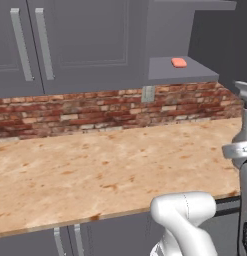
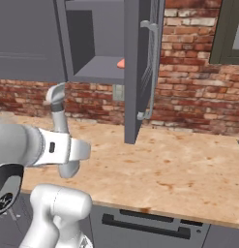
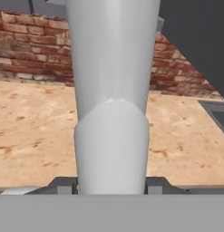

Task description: Locate and retrieve the spray and bar soap from the cabinet. Place them next to the sink.

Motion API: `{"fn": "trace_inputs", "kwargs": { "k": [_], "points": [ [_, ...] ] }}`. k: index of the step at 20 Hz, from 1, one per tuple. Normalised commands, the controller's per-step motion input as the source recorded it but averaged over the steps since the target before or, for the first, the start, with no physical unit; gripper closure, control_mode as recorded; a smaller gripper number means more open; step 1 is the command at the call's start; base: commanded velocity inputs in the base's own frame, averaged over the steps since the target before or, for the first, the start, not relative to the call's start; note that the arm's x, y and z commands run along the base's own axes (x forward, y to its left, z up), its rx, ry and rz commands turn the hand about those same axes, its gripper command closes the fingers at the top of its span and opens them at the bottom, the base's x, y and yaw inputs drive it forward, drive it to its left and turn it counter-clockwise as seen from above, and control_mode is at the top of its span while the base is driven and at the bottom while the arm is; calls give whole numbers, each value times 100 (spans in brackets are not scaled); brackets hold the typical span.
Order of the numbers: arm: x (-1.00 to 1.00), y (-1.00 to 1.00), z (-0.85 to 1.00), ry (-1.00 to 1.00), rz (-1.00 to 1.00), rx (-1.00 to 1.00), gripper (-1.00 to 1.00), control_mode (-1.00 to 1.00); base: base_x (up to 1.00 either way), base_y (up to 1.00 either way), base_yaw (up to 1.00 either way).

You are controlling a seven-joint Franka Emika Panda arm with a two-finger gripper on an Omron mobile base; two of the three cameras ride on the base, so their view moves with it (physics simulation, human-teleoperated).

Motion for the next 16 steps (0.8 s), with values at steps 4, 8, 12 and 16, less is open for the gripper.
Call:
{"fn": "trace_inputs", "kwargs": {
  "k": [4, 8, 12, 16],
  "points": [
    [-86, -8, -31, 0, 6, 0, 100, -100, 0, 0, 0],
    [-72, -26, -17, -9, 3, 4, 100, -100, 0, 0, 0],
    [-52, -27, -17, -11, 3, 3, 100, -100, 0, 0, 0],
    [-45, -21, -23, -9, 7, 0, 100, -100, 0, 0, 0]
  ]
}}
